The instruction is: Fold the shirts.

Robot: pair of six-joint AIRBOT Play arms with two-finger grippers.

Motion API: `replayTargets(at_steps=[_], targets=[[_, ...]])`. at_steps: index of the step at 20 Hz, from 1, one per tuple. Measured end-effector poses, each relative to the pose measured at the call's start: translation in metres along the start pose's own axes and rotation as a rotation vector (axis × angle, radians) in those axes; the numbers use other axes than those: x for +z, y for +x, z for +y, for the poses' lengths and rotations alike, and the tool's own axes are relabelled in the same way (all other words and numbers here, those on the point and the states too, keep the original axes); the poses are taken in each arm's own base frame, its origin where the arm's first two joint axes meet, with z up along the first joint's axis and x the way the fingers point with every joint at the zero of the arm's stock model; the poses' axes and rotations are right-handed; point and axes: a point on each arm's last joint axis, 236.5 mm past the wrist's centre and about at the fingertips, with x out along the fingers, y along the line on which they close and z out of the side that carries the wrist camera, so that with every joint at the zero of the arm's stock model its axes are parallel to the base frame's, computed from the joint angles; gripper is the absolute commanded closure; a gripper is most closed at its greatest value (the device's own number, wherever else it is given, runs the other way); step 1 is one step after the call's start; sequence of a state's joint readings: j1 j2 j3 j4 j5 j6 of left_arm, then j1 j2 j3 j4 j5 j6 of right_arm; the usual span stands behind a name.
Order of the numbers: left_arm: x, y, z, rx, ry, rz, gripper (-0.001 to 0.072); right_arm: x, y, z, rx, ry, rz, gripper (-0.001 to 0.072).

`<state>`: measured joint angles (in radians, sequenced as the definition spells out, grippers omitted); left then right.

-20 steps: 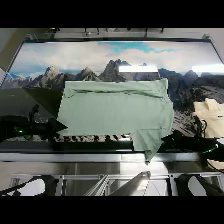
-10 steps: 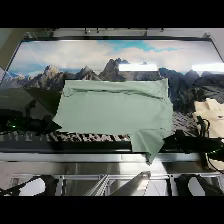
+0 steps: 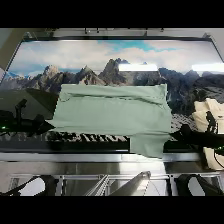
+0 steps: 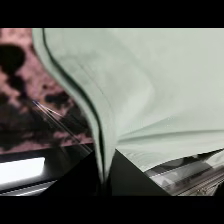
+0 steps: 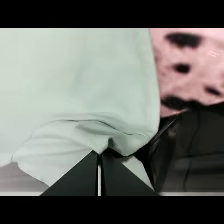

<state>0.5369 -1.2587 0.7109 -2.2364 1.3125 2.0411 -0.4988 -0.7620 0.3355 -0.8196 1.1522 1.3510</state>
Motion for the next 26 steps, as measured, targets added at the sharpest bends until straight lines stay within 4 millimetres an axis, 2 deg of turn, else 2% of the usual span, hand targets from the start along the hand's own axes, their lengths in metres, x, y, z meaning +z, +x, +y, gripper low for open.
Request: replayTargets(at_steps=[3, 5, 8, 11, 14, 17, 20, 23, 24, 25, 26], targets=[[0.01, -0.01, -0.012, -0.013, 0.032, -0.013, 0.0686, 0.022, -0.012, 0.013, 0.01, -0.029, -0.061, 0.0693], [0.027, -0.019, -0.025, -0.03, 0.063, -0.051, 0.0686, 0.038, -0.015, 0.026, 0.05, -0.047, -0.103, 0.0692], [0.06, -0.025, -0.047, -0.054, 0.127, -0.077, 0.0686, 0.065, -0.005, 0.043, 0.121, -0.068, -0.151, 0.0692], [0.1, -0.02, -0.068, -0.068, 0.184, -0.064, 0.0686, 0.103, 0.015, 0.053, 0.146, -0.079, -0.191, 0.0692], [0.142, -0.007, -0.079, -0.079, 0.203, -0.055, 0.0688, 0.149, 0.037, 0.064, 0.162, -0.09, -0.23, 0.0692], [0.176, 0.014, -0.078, -0.083, 0.2, -0.034, 0.069, 0.187, 0.062, 0.073, 0.165, -0.105, -0.245, 0.0691], [0.199, 0.041, -0.074, -0.086, 0.198, -0.004, 0.0691, 0.209, 0.089, 0.078, 0.156, -0.135, -0.238, 0.0691], [0.204, 0.065, -0.072, -0.097, 0.201, 0.062, 0.0687, 0.216, 0.108, 0.078, 0.144, -0.155, -0.226, 0.069], [0.205, 0.069, -0.072, -0.101, 0.203, 0.081, 0.0558, 0.217, 0.111, 0.077, 0.141, -0.165, -0.224, 0.0608], [0.206, 0.071, -0.073, -0.103, 0.206, 0.092, 0.0267, 0.218, 0.111, 0.078, 0.14, -0.175, -0.225, 0.042], [0.207, 0.071, -0.076, -0.107, 0.214, 0.102, -0.0013, 0.221, 0.109, 0.079, 0.144, -0.188, -0.228, 0.0379]])
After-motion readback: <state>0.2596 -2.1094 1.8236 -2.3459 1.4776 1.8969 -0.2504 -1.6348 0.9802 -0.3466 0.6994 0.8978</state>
